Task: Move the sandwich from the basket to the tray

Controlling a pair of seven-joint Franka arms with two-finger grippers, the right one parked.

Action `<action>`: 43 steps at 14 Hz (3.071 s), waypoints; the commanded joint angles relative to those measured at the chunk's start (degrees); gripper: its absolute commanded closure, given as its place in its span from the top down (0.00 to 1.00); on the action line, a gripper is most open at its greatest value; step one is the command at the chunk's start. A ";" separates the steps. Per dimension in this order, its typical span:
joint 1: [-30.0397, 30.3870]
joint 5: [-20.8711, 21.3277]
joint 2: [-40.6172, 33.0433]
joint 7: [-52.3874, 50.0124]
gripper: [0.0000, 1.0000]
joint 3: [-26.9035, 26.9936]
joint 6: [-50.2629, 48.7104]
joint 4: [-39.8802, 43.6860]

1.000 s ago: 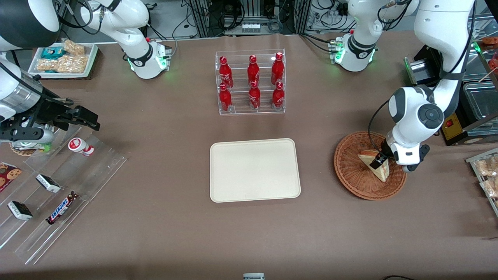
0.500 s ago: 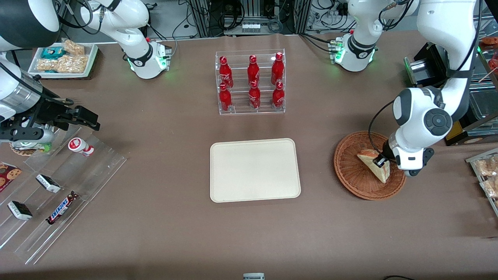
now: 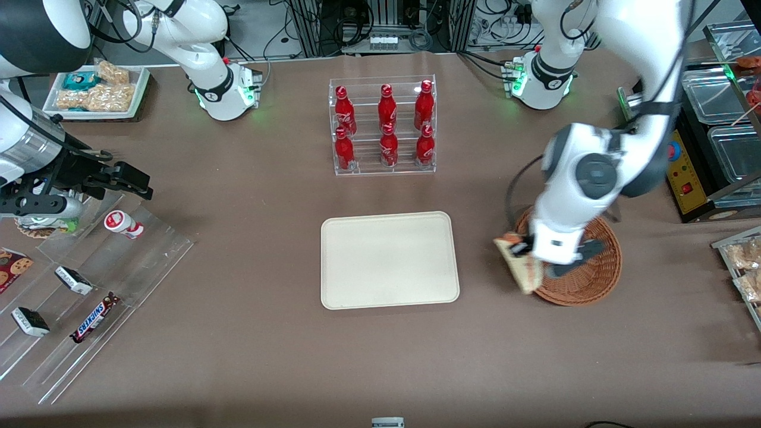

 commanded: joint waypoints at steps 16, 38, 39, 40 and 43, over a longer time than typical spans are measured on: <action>-23.08 8.10 25.46 -12.88 0.82 1.32 6.74 21.21; 8.45 3.27 -10.04 22.06 1.00 1.32 -25.94 7.06; 10.12 3.26 -10.74 24.96 1.00 1.32 -27.35 7.06; 11.62 3.26 -11.79 27.86 1.00 1.32 -28.58 7.06; 15.92 1.70 -18.62 38.13 1.00 1.32 -31.76 3.57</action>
